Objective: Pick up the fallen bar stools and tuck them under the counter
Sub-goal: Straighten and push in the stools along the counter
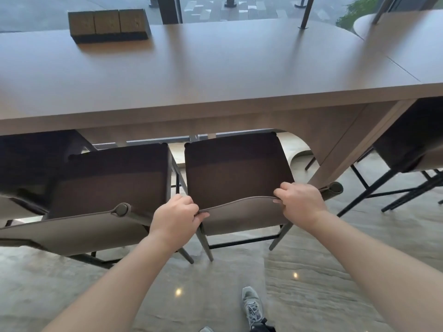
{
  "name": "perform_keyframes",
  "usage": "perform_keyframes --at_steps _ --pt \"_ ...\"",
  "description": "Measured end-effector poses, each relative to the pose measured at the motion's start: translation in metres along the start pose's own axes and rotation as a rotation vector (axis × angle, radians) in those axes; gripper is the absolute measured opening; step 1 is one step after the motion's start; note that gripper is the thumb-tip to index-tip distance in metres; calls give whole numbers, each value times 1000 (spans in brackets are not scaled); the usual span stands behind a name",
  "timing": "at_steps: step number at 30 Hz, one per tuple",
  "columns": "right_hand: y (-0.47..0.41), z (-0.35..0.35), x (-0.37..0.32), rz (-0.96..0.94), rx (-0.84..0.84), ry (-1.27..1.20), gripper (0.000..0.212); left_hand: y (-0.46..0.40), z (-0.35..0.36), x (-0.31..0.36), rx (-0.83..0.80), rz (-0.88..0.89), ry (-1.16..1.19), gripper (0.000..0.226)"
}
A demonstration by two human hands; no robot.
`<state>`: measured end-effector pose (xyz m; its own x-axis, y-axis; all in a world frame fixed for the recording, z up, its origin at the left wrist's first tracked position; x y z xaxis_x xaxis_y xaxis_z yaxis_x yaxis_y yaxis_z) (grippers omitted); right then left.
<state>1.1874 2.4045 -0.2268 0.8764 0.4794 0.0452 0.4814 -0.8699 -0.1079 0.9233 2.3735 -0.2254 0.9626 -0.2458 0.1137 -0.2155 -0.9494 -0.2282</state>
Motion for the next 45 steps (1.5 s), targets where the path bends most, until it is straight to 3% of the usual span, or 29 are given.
perform_keyframes --at_steps 5,9,13,21,27,33,39,45 --pt "-41 5 -1 -124 13 14 12 3 -3 -15 2 -97 -33 36" --pt "-49 8 2 -182 87 16 23 2 -6 -16 27 -100 -46 39" --pt "-45 16 21 -153 100 -24 46 -6 -1 -2 25 -82 -48 39" --pt "-29 23 46 -156 109 -8 44 -17 6 22 97 4 -96 44" --pt "-24 22 47 -175 86 3 34 -13 11 24 154 0 -38 36" --pt "-19 23 73 -121 75 -21 35 -31 9 41 231 119 -45 43" --pt "-13 22 91 -55 138 -33 33 -66 14 46 168 82 4 28" --pt "-11 20 77 22 123 -52 26 -102 25 29 2 112 -8 38"
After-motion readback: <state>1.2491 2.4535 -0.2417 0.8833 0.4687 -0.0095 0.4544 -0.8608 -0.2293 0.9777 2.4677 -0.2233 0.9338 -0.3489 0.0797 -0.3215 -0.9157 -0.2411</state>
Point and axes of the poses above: each hand's wrist, its own y-axis away from the middle knuckle, its own z-axis out of the palm, x = y × z, the point moved 7 cm from there along -y, towards the middle knuckle, and after that the axes turned 6 degrees about -z, right-handed, at the moved point
